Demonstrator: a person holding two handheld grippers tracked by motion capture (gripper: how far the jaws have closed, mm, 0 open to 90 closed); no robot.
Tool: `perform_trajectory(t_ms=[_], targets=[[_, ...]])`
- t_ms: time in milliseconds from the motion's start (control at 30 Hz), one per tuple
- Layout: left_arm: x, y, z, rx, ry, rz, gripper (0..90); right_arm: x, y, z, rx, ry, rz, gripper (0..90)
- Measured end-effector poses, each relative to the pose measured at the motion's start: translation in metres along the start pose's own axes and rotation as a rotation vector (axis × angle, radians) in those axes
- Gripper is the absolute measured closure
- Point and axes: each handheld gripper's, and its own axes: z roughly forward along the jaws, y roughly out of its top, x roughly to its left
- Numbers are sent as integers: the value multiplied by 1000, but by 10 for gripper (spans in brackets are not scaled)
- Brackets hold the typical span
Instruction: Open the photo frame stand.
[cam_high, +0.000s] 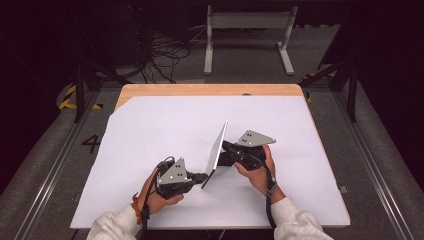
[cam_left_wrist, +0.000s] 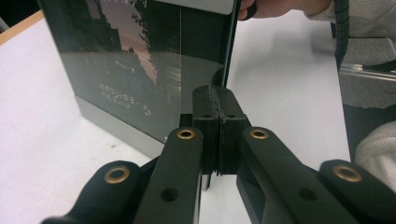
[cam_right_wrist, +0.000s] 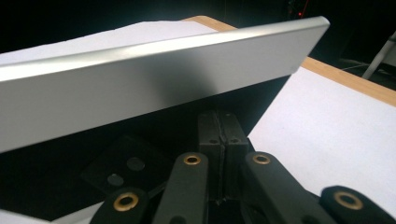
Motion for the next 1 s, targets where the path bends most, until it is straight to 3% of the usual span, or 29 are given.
perform_trajectory(t_ms=[233,633,800,1000], targets=[[-4,2,9,5,-19,4,882,-1,-1,4,7,6,-2,899],[-7,1,15,7,-8,6,864,-2,-3,5,9,4,12,855],[-9,-1,9,12,-14,22,875,-1,-3,-11,14,-25,-19,832],[-8,-5,9,0,-14,-19,855,1,-12,-37,22,-8,10,766]])
